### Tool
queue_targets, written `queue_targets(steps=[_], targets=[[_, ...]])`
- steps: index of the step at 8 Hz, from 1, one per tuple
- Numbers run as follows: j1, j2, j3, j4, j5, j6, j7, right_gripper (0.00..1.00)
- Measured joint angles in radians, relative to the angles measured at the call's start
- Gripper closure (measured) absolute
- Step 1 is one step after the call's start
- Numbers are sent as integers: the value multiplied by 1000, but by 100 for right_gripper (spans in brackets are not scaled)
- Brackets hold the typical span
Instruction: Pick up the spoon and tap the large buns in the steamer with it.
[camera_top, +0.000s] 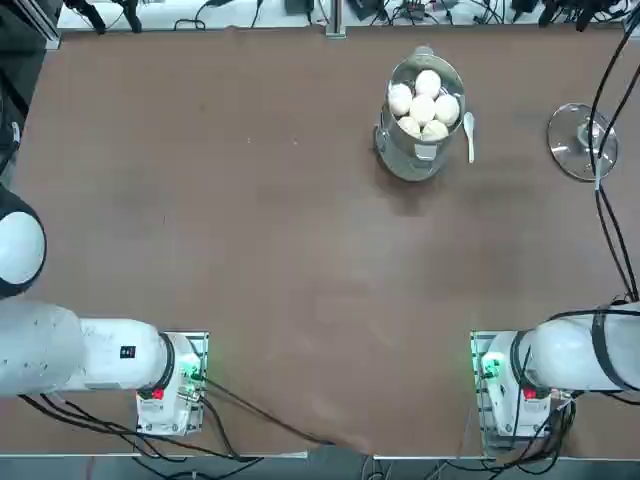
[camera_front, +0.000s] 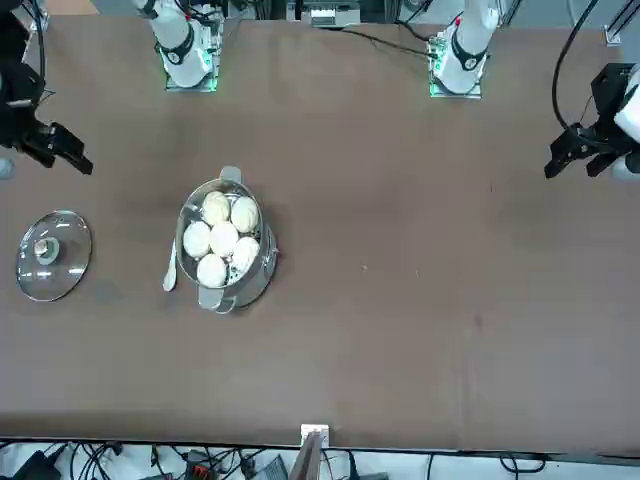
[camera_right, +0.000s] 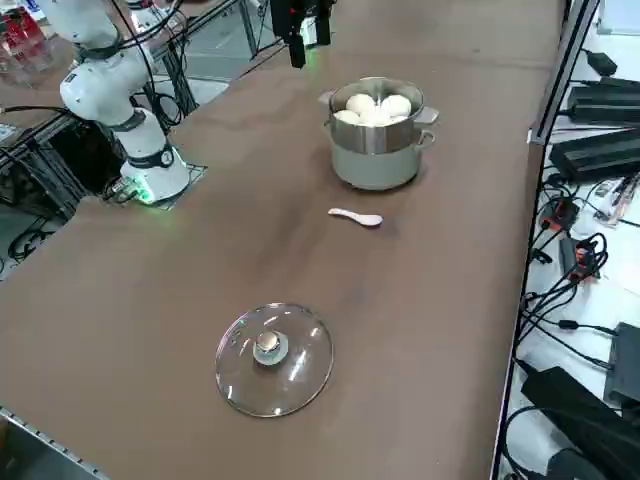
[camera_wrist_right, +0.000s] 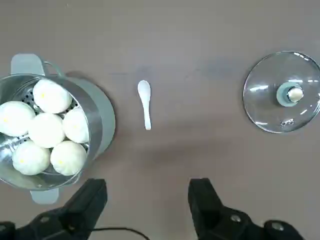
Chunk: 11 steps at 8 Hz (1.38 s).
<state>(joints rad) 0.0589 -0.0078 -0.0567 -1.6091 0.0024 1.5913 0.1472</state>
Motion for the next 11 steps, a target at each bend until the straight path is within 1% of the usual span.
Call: queue_targets(steps=[3,5,6,9,11], targets=[[2,6,2,-2,0,0,3,0],[6,33,4,-16,0,8,5,0],[7,49,4,-48,0,50,5,0],[8,70,4,-241,0,290,6,0],[8,78,4,-409,0,514,6,1]])
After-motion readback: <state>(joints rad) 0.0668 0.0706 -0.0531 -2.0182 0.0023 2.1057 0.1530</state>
